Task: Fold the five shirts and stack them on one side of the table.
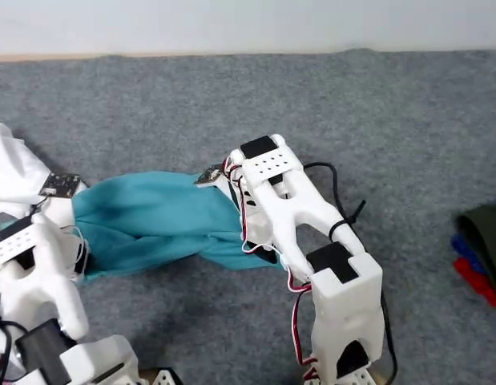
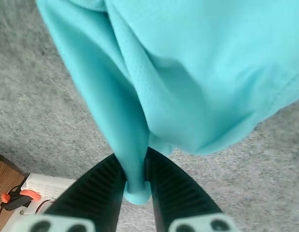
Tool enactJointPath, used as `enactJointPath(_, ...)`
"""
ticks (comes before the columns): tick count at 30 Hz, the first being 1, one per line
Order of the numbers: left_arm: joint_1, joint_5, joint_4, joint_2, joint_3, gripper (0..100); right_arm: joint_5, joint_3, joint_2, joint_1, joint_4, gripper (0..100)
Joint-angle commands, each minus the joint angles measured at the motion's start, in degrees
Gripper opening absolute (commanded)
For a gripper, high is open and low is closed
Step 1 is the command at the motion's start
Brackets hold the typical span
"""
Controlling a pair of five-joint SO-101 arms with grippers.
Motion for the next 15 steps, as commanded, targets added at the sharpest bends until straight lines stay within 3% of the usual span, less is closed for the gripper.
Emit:
enactJointPath(1, 2.2, -2.1, 0.5, -0.8, -0.7, 0, -0.9, -2.4, -1.2, 0.8, 2.1, 1.0)
enactJointPath(6, 6.5, -1.8, 11.4, -0.9, -7.8, 0, -0.8, -2.5, -6.5, 0.9, 2.1, 1.0)
enactJointPath(10, 7.4, -0.4, 20.9, -1.0, -21.3, 0, -0.7, -2.5, -14.8, 1.0, 2.2, 1.0)
enactJointPath(15, 7.5, 4.9, 26.7, -1.0, -38.3, 0, -0.7, -2.6, -26.6, 1.8, 2.1, 1.0)
